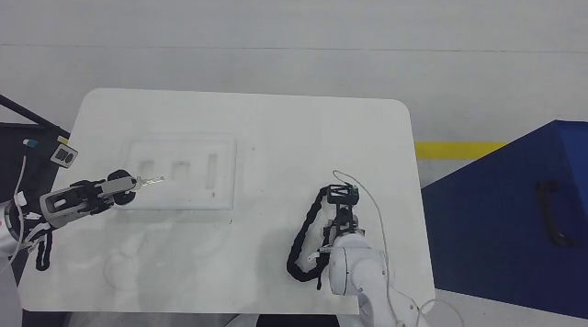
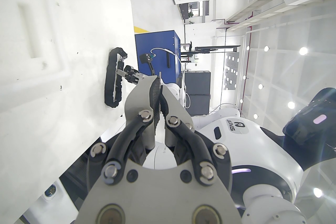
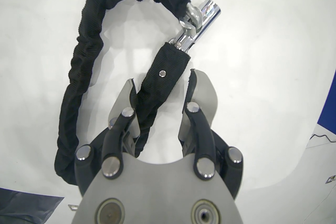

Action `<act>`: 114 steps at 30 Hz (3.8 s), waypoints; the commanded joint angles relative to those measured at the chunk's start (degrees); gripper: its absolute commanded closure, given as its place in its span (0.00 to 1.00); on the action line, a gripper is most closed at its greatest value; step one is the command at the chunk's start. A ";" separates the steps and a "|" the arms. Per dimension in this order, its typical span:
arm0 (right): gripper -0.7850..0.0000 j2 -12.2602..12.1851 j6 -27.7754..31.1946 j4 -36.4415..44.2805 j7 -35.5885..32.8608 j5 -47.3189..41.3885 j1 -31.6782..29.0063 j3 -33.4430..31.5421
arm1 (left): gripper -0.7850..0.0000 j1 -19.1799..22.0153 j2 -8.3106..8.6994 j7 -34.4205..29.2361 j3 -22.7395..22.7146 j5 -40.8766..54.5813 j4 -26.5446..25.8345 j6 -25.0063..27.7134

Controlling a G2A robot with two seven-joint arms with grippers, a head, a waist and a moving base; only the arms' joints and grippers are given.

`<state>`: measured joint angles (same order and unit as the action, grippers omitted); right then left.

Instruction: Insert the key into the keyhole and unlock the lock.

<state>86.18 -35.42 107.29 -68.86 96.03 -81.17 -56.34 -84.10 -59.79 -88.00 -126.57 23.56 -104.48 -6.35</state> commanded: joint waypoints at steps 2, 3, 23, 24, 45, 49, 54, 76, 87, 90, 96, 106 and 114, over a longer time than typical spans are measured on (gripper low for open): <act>0.90 1.66 0.73 -0.38 -0.74 2.37 -0.50 -0.55 | 1.00 0.00 0.00 0.00 0.00 0.00 0.00 0.00; 1.00 2.23 0.95 -0.60 -0.96 3.21 -0.59 -0.79 | 1.00 0.00 0.00 0.00 0.00 0.00 0.00 0.00; 1.00 7.74 17.19 7.63 -6.44 -35.55 -3.38 -22.50 | 1.00 0.00 0.00 0.00 0.00 0.00 0.00 0.00; 1.00 7.57 19.52 6.80 -6.69 -39.62 -3.32 -24.36 | 1.00 0.00 0.00 0.00 0.00 0.00 0.00 0.00; 1.00 5.79 28.27 -2.06 -6.97 -55.83 -1.33 -31.61 | 1.00 0.00 0.00 0.00 0.00 0.00 0.00 0.00; 1.00 5.28 28.18 -2.13 -2.93 -50.88 -1.85 -29.54 | 1.00 0.00 0.00 0.00 0.00 0.00 0.00 0.00; 0.72 4.75 26.58 -1.79 -0.82 -46.66 -2.53 -27.26 | 1.00 0.00 0.00 0.00 0.00 0.00 0.00 0.00; 0.25 3.50 18.03 1.15 9.62 -32.58 -3.78 -16.08 | 1.00 0.00 0.00 0.00 0.00 0.00 0.00 0.00; 0.50 3.26 13.18 -0.62 10.97 -23.49 -2.69 -11.53 | 1.00 0.00 0.00 0.00 0.00 0.00 0.00 0.00; 0.47 3.22 12.48 -0.55 11.47 -21.81 -2.98 -10.40 | 1.00 0.00 0.00 0.00 0.00 0.00 0.00 0.00; 0.52 3.20 11.01 -0.78 12.66 -18.91 -3.33 -8.51 | 1.00 0.00 0.00 0.00 0.00 0.00 0.00 0.00; 0.51 3.47 8.19 -2.91 14.94 -16.17 -2.08 -6.37 | 1.00 0.00 0.00 0.00 0.00 0.00 0.00 0.00; 1.00 3.71 6.40 -5.27 13.91 -13.62 -0.32 -5.35 | 1.00 0.00 0.00 0.00 0.00 0.00 0.00 0.00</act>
<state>89.87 -28.74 102.36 -54.94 81.96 -81.70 -61.72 -84.10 -59.79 -88.00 -126.57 23.56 -104.48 -6.35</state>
